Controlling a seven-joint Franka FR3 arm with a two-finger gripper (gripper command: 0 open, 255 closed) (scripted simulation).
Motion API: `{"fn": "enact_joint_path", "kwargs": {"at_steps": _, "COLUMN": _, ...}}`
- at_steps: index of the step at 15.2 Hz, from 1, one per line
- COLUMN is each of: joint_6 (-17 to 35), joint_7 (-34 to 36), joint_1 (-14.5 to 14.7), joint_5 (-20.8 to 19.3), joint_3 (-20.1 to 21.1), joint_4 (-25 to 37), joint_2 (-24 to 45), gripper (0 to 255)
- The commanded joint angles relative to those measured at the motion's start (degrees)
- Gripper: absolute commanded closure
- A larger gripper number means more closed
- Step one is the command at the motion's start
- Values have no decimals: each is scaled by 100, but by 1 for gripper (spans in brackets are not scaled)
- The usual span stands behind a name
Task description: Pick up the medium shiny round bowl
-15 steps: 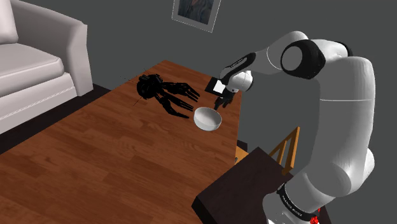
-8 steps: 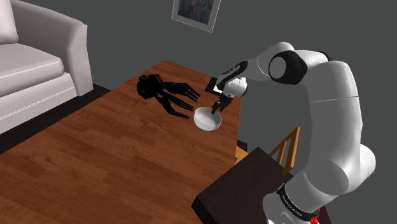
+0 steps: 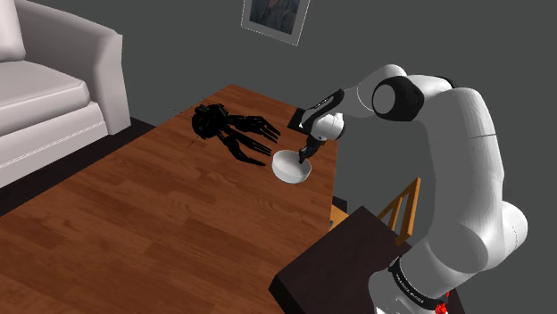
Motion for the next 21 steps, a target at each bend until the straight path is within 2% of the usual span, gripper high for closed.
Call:
{"fn": "enact_joint_path", "kwargs": {"at_steps": 1, "joint_6": 1, "joint_7": 0, "joint_1": 0, "joint_5": 1, "joint_3": 2, "joint_4": 3, "joint_2": 5, "gripper": 255}}
{"fn": "enact_joint_path", "kwargs": {"at_steps": 7, "joint_6": 9, "joint_7": -6, "joint_1": 0, "joint_5": 4, "joint_3": 2, "joint_4": -21, "joint_2": -11, "gripper": 255}}
{"fn": "enact_joint_path", "kwargs": {"at_steps": 21, "joint_6": -577, "joint_7": 247, "joint_1": 195, "joint_5": -280, "joint_3": -273, "joint_4": -293, "joint_2": -869, "gripper": 255}}
